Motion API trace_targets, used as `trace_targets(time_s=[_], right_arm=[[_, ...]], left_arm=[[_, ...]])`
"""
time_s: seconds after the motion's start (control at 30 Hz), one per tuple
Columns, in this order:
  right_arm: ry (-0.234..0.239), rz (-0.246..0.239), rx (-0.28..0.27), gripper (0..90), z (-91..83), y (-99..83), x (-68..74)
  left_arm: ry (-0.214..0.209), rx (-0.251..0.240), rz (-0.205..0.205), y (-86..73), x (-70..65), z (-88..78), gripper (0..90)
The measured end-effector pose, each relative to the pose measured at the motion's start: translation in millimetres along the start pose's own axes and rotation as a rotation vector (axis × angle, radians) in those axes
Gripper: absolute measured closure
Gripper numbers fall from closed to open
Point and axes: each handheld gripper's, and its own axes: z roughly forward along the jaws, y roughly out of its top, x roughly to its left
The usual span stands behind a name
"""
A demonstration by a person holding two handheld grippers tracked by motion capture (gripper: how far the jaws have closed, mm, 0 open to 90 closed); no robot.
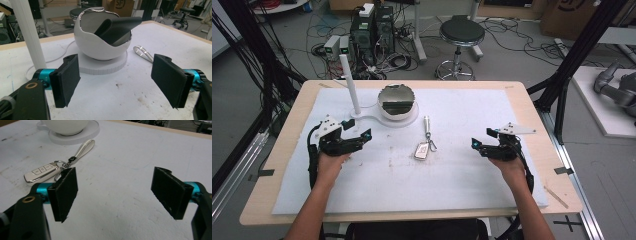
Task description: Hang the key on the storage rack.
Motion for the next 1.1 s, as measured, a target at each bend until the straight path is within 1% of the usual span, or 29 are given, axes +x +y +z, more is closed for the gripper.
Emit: trace_targets(time_s=[0.07, 0.13, 0.17, 0.23, 0.27, 0.43, 0.5, 0.6, 0.63, 0.77, 0.83, 0.93, 1.0, 1.1], right_arm=[[0.021, 0.004, -0.007, 30.8, 3.4, 1.0, 0.7], [0.027, 0.015, 0.001, 36.6, 7.9, 3.3, 2.1], [0.031, 0.023, 0.004, 38.1, 8.9, 3.9, 3.1], [0.035, 0.021, 0.007, 41.6, 13.4, 5.9, 6.8], [0.034, 0.016, 0.012, 42.4, 17.4, 7.1, 9.8], [0.053, 0.009, 0.037, 47.4, 40.5, 12.8, 22.8], [0.063, 0.004, 0.047, 48.4, 49.3, 15.5, 28.0], [0.075, 0.009, 0.063, 49.2, 65.7, 19.1, 36.7], [0.072, 0.011, 0.075, 49.4, 73.2, 19.9, 40.0], [0.076, 0.029, 0.107, 50.6, 95.3, 19.5, 49.0], [0.079, 0.037, 0.113, 50.8, 103.4, 20.5, 52.3], [0.071, 0.036, 0.133, 51.9, 116.5, 25.1, 58.0], [0.061, 0.017, 0.14, 53.0, 123.2, 29.2, 61.2], [0.059, 0.011, 0.15, 52.5, 135.3, 37.6, 67.3]], left_arm=[[-0.003, -0.001, -0.002, 0.3, 0.5, -0.2, 23.2], [-0.007, 0.0, -0.007, 1.3, 0.6, 0.2, 23.3], [-0.004, 0.0, -0.006, 1.5, -0.3, 0.1, 23.3], [-0.006, 0.006, 0.0, 0.8, -3.0, -0.1, 23.4], [-0.009, 0.01, 0.005, 0.3, -3.6, -0.1, 23.7], [-0.017, 0.019, 0.003, -1.5, -3.5, 1.9, 25.1], [-0.022, 0.025, -0.003, -3.0, -3.4, 4.6, 25.1], [-0.031, 0.038, -0.003, -4.5, -3.6, 8.3, 26.2], [-0.032, 0.039, -0.005, -4.6, -4.1, 8.8, 26.3], [-0.035, 0.043, 0.0, -4.6, -5.0, 8.5, 27.7], [-0.035, 0.044, 0.0, -4.8, -4.8, 8.5, 27.9], [-0.033, 0.05, -0.004, -6.2, -4.7, 9.3, 28.1], [-0.033, 0.056, -0.003, -7.0, -4.4, 9.9, 28.1], [-0.034, 0.061, -0.005, -7.4, -4.2, 10.4, 28.1]])
